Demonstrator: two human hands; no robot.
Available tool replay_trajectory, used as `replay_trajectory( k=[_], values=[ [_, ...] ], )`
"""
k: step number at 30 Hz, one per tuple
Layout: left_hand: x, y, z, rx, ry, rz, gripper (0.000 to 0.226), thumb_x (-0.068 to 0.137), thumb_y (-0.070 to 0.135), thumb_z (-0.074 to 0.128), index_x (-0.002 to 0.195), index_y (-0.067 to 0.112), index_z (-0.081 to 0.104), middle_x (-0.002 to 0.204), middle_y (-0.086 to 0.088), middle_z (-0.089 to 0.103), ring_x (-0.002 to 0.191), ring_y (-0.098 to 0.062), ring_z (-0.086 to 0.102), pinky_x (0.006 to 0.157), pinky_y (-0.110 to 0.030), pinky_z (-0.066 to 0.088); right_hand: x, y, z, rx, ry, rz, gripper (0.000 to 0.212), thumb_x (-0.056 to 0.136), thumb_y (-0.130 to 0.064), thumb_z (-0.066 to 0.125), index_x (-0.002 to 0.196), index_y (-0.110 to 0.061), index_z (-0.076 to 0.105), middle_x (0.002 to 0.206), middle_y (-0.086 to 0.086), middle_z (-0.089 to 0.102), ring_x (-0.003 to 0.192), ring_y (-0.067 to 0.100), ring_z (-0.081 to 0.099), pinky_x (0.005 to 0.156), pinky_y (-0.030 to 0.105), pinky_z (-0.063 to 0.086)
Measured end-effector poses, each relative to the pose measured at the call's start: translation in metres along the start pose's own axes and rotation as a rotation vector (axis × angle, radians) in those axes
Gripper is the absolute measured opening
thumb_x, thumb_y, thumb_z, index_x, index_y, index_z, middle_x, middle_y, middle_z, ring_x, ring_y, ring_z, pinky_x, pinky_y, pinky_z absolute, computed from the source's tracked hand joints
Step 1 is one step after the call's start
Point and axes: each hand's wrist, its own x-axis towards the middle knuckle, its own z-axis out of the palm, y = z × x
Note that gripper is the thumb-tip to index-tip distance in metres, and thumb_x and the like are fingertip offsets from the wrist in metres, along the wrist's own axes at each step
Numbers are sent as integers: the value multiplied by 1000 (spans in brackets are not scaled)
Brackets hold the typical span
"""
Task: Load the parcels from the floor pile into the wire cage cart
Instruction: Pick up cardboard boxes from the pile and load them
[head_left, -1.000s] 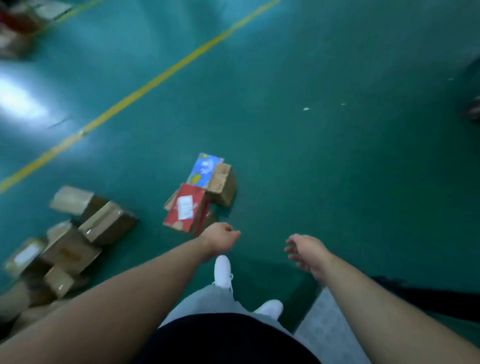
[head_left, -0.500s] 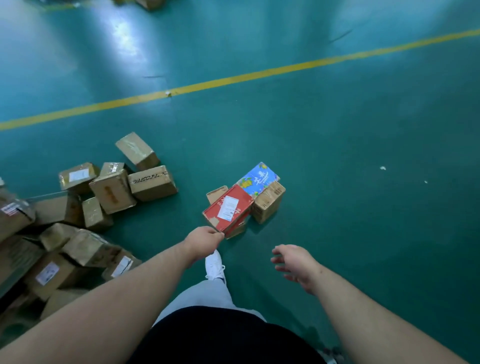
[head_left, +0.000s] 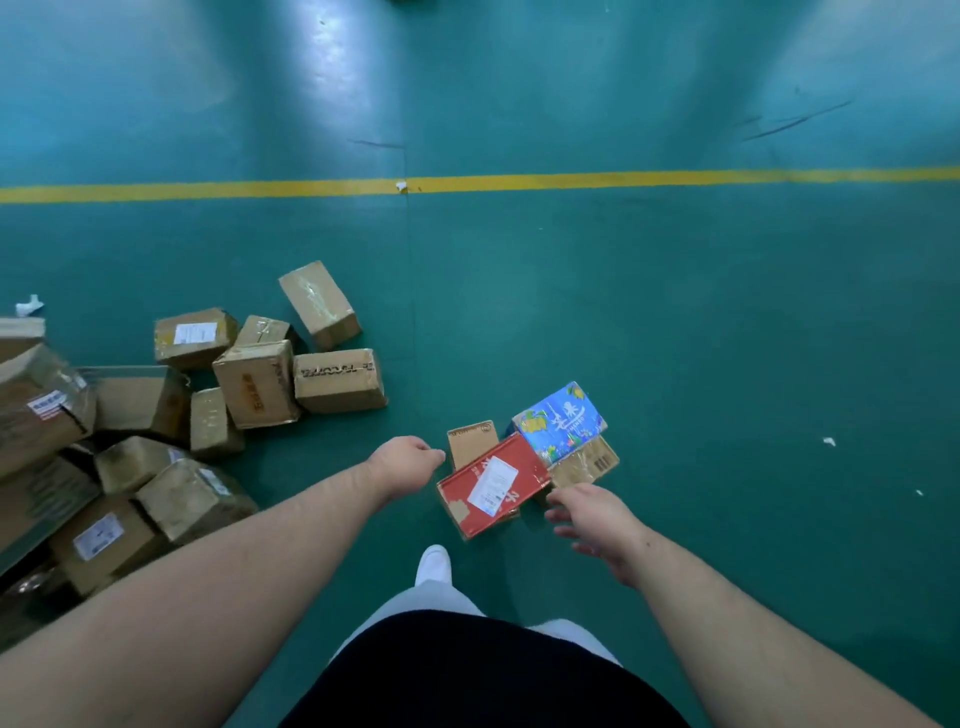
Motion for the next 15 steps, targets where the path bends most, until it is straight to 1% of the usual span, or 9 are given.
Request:
replay_trajectory(
  k=[2, 3, 5, 6, 7, 10, 13, 14, 15],
  values=[
    [8, 1, -8, -52, 20, -50, 32, 102, 35, 50, 117, 11, 67, 112, -8, 69, 95, -21, 65, 84, -35, 51, 15, -19, -2, -58, -37, -6, 21, 101, -31, 53, 110, -17, 66, 109, 5, 73, 88, 17, 64, 76, 31, 45],
    [9, 1, -11, -76, 32, -76, 32, 102, 36, 50, 118, 13, 66, 112, -5, 69, 100, -22, 65, 85, -34, 51, 21, -30, -2, -77, -59, -12, 22, 102, -29, 53, 111, -14, 66, 109, 6, 73, 85, 17, 64, 72, 28, 46],
    [8, -1, -13, -131, 79, -125, 30, 102, 37, 51, 116, 14, 67, 111, -4, 69, 103, -25, 66, 90, -35, 53, 40, -52, -3, -111, -120, -38, 22, 103, -23, 51, 112, -8, 65, 106, 10, 71, 75, 16, 61, 57, 20, 46],
    [5, -2, -14, -160, 104, -141, 30, 102, 37, 52, 115, 15, 67, 110, -3, 69, 103, -24, 66, 92, -35, 54, 50, -61, -3, -124, -147, -39, 22, 103, -21, 50, 114, -6, 64, 105, 11, 70, 73, 16, 59, 52, 19, 45],
    [2, -4, -14, -188, 132, -158, 30, 101, 38, 53, 115, 15, 68, 110, -3, 69, 102, -24, 66, 94, -35, 54, 60, -70, -2, -136, -171, -37, 23, 103, -20, 50, 115, -5, 63, 103, 11, 69, 73, 18, 57, 51, 19, 43],
    [-22, -17, -12, -259, 232, -219, 29, 100, 41, 54, 108, 18, 70, 105, -1, 71, 99, -22, 66, 90, -33, 54, 91, -95, 12, -223, -214, -55, 25, 102, -19, 48, 115, -4, 63, 93, 7, 66, 73, 18, 55, 61, 28, 39],
    [-45, -40, -8, -335, 284, -288, 28, 98, 44, 55, 105, 22, 70, 103, 2, 71, 97, -19, 67, 90, -35, 55, 104, -116, 32, -322, -251, -74, 21, 103, -19, 45, 110, -9, 61, 85, 6, 62, 68, 18, 51, 60, 29, 32],
    [-53, -53, -6, -375, 307, -317, 28, 98, 44, 55, 104, 21, 70, 102, 1, 71, 94, -19, 67, 90, -35, 55, 105, -123, 42, -358, -276, -86, 19, 103, -20, 45, 108, -9, 60, 84, 6, 62, 67, 18, 51, 58, 29, 31],
    [-59, -65, -5, -411, 330, -346, 28, 98, 43, 55, 102, 19, 70, 101, -2, 72, 90, -19, 66, 87, -35, 54, 105, -128, 53, -392, -293, -105, 20, 103, -20, 45, 107, -6, 59, 87, 6, 63, 69, 18, 53, 59, 29, 34]
  ],
)
